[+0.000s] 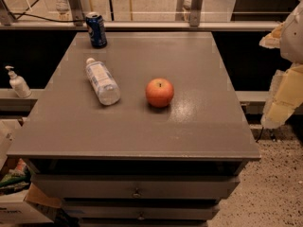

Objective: Pick blue plastic bottle

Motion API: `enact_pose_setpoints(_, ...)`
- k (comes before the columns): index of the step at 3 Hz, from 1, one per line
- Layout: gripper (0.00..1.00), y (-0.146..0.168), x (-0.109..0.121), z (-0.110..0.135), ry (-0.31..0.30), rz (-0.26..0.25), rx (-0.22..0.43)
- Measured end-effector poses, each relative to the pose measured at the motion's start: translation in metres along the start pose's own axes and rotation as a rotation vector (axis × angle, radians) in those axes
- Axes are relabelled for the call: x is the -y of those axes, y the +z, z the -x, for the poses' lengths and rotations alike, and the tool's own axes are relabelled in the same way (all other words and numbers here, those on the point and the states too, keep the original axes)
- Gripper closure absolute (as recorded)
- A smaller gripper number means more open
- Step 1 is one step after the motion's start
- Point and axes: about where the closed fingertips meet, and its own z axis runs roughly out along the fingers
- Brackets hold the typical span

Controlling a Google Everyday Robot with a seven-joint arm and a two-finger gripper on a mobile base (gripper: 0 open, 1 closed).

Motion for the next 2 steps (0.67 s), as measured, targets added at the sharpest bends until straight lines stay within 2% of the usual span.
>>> enact_pose_setpoints(1, 0.0, -0.001, 0.0, 0.001, -0.002, -0.003, 0.002)
enact_pose_setpoints(2, 0.0, 0.008, 0.002, 0.027, -0.111, -0.006, 0.039)
